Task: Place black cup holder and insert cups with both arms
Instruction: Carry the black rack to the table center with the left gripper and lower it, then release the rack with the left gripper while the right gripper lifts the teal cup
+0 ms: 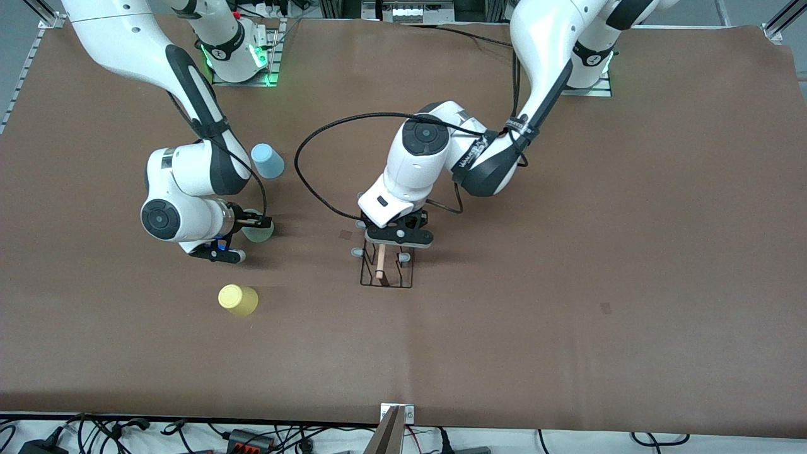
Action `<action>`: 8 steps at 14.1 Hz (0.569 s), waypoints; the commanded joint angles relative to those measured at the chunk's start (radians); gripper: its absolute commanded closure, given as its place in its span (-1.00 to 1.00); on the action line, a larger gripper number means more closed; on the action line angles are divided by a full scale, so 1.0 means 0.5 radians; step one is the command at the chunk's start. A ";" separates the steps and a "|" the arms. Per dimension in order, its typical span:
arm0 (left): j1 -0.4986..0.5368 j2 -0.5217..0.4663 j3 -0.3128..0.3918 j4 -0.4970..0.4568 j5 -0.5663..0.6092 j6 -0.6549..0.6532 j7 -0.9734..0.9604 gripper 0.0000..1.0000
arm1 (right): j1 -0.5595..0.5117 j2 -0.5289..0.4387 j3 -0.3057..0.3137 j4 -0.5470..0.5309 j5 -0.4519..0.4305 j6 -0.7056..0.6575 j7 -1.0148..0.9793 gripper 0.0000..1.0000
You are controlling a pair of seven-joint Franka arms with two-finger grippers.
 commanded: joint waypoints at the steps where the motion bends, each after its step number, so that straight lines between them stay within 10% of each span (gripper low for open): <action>1: 0.045 -0.218 0.087 -0.008 -0.019 -0.220 0.030 -1.00 | 0.024 -0.017 -0.010 0.019 0.031 -0.009 0.005 0.58; 8: 0.710 -0.682 0.090 -0.029 -0.010 -0.904 0.327 -1.00 | 0.067 -0.032 -0.007 0.871 0.076 -0.828 0.170 0.65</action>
